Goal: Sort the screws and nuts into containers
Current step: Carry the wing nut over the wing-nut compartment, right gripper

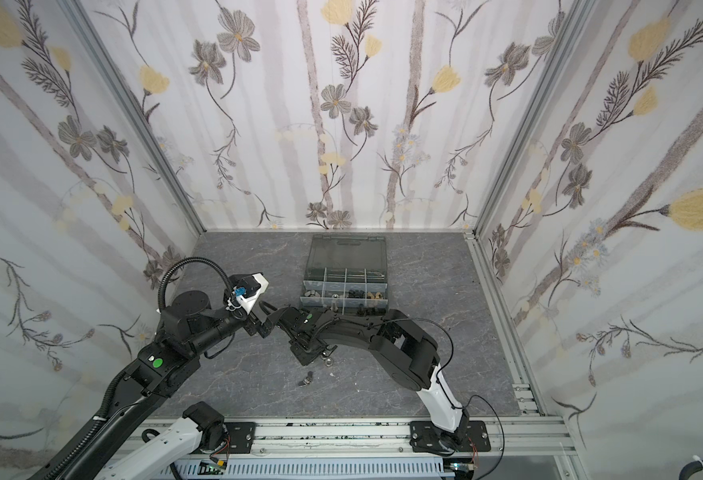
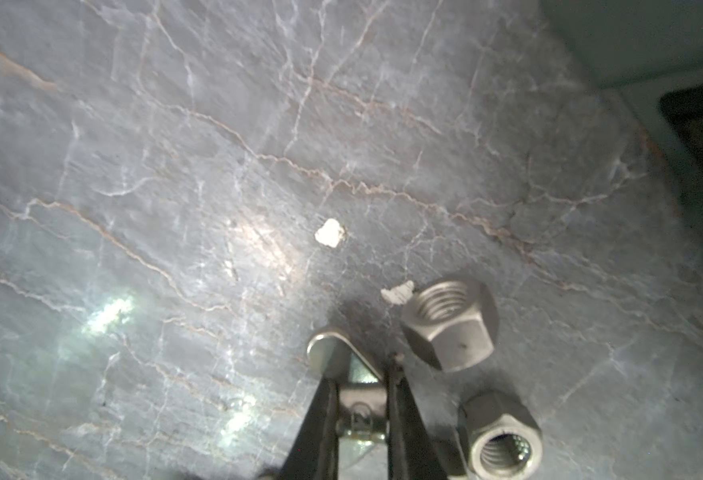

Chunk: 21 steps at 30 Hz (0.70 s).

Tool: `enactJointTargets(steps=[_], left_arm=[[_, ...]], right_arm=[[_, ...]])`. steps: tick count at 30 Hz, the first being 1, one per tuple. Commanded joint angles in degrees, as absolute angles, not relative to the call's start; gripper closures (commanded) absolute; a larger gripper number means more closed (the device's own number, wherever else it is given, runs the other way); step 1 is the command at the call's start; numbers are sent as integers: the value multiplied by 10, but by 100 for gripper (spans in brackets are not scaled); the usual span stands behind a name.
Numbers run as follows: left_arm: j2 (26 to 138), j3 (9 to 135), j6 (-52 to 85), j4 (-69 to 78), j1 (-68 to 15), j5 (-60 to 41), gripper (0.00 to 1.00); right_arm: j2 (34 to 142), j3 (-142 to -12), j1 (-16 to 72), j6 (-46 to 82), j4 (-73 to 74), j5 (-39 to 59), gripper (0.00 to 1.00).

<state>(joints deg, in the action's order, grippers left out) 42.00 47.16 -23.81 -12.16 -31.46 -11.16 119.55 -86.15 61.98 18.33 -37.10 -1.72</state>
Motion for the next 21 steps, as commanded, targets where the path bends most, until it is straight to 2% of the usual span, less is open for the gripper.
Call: enactJointTargets(steps=[1, 6, 11, 16, 21], left_arm=[[420, 475, -241, -98, -315, -114, 0], [417, 470, -241, -95, -315, -110, 0], [410, 466, -241, -94, -315, -103, 0], [408, 468, -243, -98, -314, -99, 0], [413, 467, -247, -94, -315, -102, 0]], right_arm=[[1170, -855, 609, 189, -381, -14, 88], [1111, -833, 567, 205, -369, 2, 90], [1096, -853, 518, 195, -366, 16, 91], [1133, -932, 480, 165, -366, 16, 91], [1215, -1059, 461, 139, -383, -8, 91]])
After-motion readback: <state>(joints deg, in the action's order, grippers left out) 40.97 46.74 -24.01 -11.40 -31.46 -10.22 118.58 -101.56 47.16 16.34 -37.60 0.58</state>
